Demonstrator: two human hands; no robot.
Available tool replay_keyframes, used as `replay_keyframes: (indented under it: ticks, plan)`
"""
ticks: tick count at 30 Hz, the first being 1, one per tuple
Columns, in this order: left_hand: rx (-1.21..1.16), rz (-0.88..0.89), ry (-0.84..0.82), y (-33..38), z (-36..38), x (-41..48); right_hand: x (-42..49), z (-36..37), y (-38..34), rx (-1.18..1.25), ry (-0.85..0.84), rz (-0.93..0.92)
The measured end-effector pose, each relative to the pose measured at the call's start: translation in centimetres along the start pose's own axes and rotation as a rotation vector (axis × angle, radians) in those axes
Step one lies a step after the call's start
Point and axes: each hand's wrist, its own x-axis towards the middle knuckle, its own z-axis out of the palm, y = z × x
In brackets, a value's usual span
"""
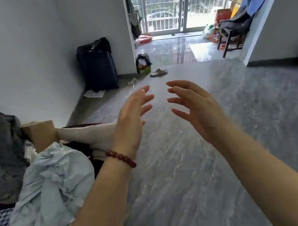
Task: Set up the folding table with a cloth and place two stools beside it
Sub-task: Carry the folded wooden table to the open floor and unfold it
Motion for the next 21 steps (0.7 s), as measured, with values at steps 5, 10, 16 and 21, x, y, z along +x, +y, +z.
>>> replay_keyframes:
  ticks: [5, 10, 16, 21]
  plan:
    - [0.026, -0.041, -0.105, 0.0, 4.8, 0.6, -0.4, -4.6, 0.2, 0.040, 0.063, 0.018]
    - [0.060, -0.043, -0.132, -0.2, 7.4, 2.2, 0.3, -6.8, 1.2, 0.078, 0.112, 0.052]
    - [0.051, -0.045, -0.171, -1.0, 9.5, 6.6, 3.3, -8.8, 2.5, 0.093, 0.178, 0.082]
    - [-0.015, -0.041, -0.244, -1.2, 12.2, 12.6, 7.5, -11.2, 3.0, 0.042, 0.260, 0.111]
